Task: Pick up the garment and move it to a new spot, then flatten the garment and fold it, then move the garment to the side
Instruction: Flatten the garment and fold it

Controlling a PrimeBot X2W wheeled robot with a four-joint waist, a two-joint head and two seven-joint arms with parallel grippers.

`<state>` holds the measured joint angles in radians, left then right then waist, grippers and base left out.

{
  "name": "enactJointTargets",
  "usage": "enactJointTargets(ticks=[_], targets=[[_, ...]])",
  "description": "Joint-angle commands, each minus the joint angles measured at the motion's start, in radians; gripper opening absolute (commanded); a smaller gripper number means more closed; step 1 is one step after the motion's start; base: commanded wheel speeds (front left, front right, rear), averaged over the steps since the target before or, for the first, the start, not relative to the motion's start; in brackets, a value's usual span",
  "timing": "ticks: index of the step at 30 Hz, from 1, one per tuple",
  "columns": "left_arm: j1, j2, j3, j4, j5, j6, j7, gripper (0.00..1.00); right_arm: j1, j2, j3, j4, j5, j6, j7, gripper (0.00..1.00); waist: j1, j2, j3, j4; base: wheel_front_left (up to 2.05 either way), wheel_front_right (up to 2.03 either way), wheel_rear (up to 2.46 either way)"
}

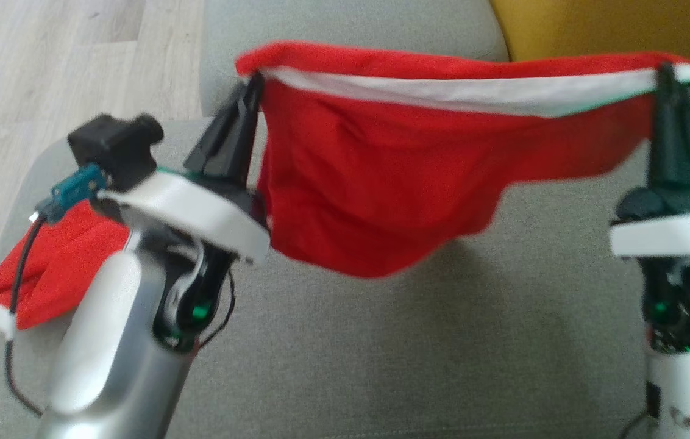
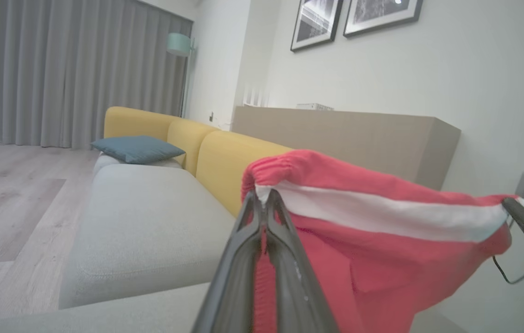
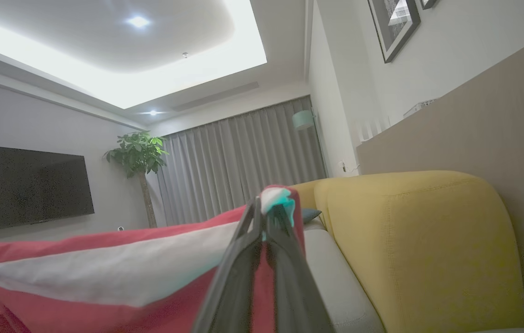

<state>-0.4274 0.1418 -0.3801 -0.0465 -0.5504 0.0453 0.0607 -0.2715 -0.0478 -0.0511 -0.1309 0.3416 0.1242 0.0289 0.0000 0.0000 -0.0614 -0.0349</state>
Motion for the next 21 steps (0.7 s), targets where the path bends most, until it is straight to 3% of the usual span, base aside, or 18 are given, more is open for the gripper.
enactJointTargets(ticks=[1,6,10,14,21], targets=[[-0.032,0.029,0.035,-0.047,-0.005,0.007,0.012,0.00,-0.025,-0.002,0.014,-0.046,0.010,0.007,0.005,0.00,0.0000,0.0000,-0.002,-0.001,0.00,0.00,0.00],[0.007,0.077,0.037,-0.199,-0.020,0.037,0.122,0.00,0.015,-0.002,-0.026,-0.144,0.042,0.007,0.056,0.00,0.0000,0.0000,0.005,-0.010,0.00,0.00,0.00],[-0.042,0.110,0.044,-0.213,-0.015,0.040,0.185,0.00,-0.049,-0.002,-0.043,-0.144,0.033,0.007,0.106,0.00,0.0000,0.0000,0.039,-0.024,0.00,0.00,0.00],[-0.167,0.126,0.052,-0.115,-0.026,0.014,0.237,0.00,-0.217,-0.002,-0.040,-0.032,0.015,0.007,0.168,0.00,0.0000,0.0000,0.129,-0.046,0.00,0.00,0.00],[-0.559,0.129,0.088,0.230,-0.007,-0.054,0.216,0.00,-0.688,-0.002,-0.041,0.354,-0.046,0.007,0.164,0.00,0.0000,0.0000,0.358,-0.063,0.00,0.00,0.00]])
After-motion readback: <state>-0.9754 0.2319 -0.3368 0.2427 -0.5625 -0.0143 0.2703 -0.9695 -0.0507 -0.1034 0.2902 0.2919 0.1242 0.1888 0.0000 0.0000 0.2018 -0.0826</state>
